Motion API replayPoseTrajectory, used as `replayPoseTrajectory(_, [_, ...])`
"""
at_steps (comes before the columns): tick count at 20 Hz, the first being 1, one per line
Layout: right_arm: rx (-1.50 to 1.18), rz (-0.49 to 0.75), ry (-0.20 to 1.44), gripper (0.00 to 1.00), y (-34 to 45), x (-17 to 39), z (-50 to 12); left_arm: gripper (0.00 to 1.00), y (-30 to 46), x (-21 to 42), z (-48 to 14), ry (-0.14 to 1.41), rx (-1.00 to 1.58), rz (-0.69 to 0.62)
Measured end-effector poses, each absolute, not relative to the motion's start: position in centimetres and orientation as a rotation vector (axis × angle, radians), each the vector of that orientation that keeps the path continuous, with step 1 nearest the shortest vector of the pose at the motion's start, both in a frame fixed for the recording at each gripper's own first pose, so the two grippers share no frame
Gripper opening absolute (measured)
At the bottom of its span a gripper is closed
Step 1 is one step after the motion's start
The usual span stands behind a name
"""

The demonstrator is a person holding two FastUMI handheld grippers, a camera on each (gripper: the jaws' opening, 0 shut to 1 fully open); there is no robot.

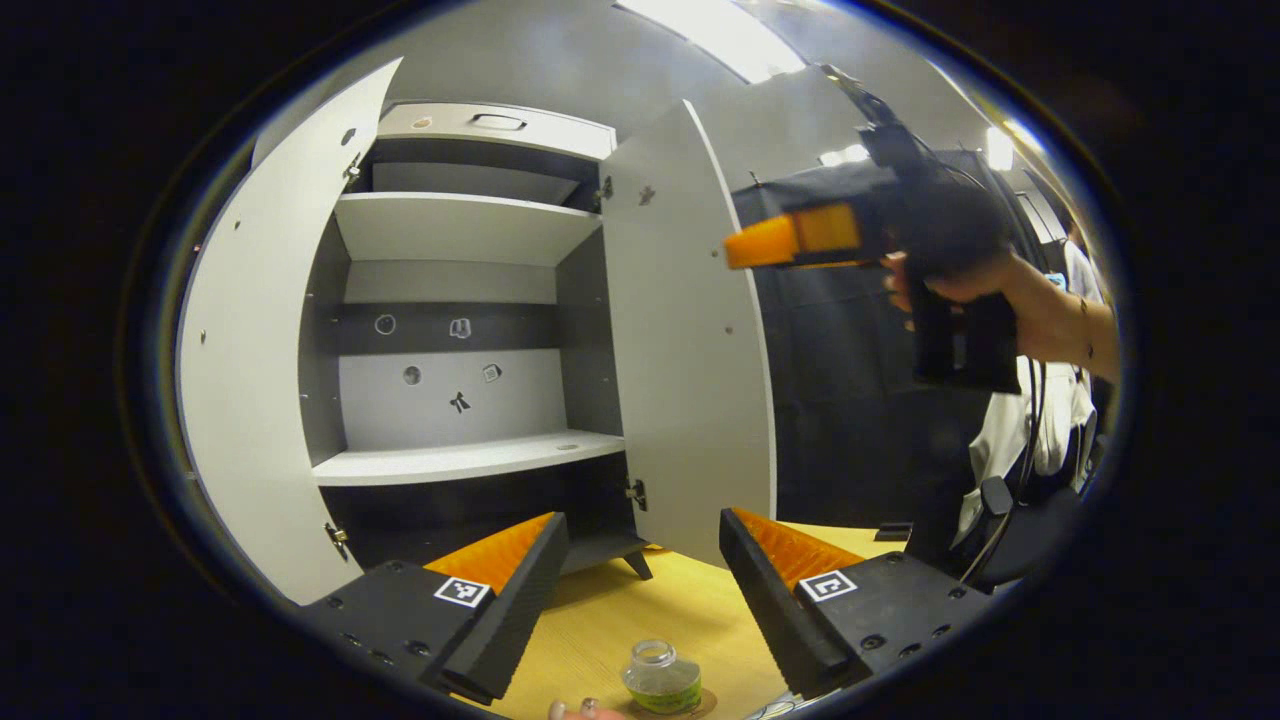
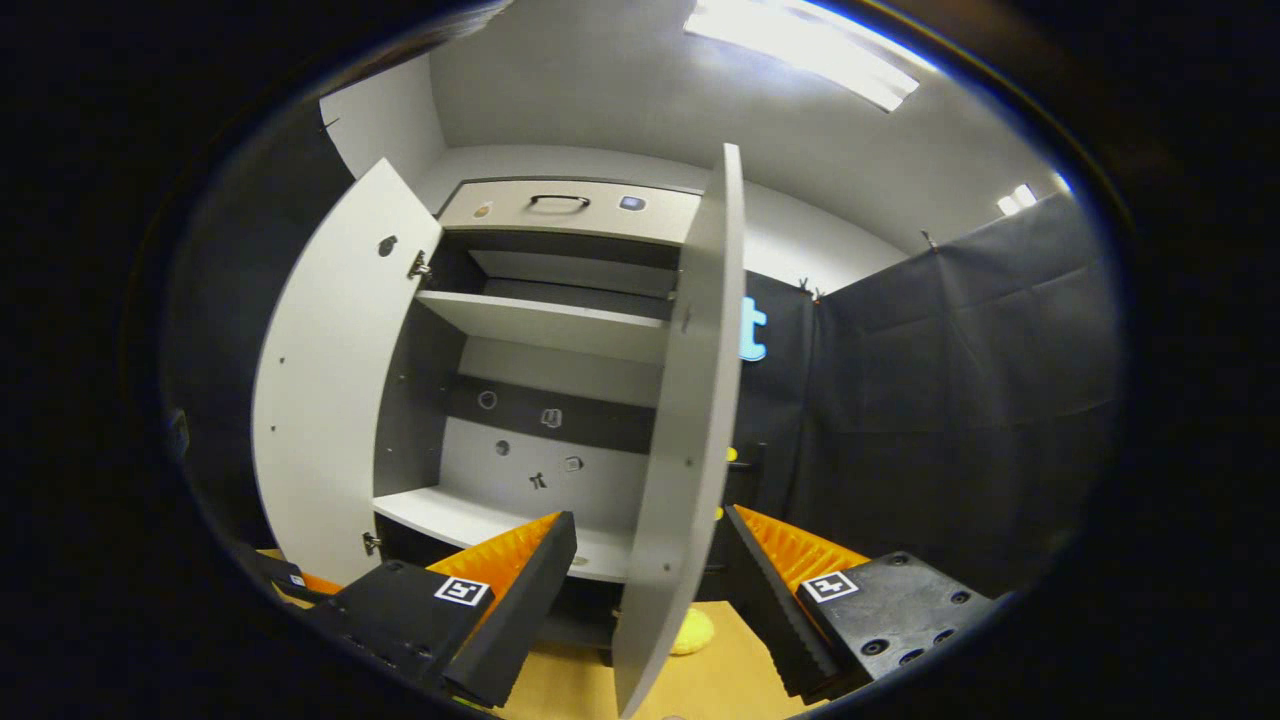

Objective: Grasp the bottle in the cabinet with the left hand and place it on the coaster, then close the right door with the right hand and the left door with the left hand.

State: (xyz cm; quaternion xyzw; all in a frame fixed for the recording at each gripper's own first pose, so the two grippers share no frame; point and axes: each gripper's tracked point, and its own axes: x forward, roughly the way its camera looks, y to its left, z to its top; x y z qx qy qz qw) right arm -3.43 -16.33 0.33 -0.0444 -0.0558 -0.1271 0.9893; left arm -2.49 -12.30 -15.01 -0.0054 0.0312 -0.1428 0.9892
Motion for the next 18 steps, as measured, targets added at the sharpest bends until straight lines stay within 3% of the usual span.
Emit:
replayPoseTrajectory(6, [-0.097, -0.312, -0.099, 0.97, -21.5, -2.8, -0.2, 0.96, -6.8, -3.0, -10.6, 0.107, -0.074, -0.137])
replayPoseTrajectory(10, [-0.079, -0.291, -0.107, 0.97, -24.3, -0.9, -0.3, 0.96, -1.1, -5.1, -9.2, 0.102, -0.024, 0.051])
replayPoseTrajectory(18, [-0.018, -0.060, -0.060, 0.94, -22.4, 2.0, -1.8, 0.96, 7.4, -10.8, -8.0, 0.140, 0.004, 0.382])
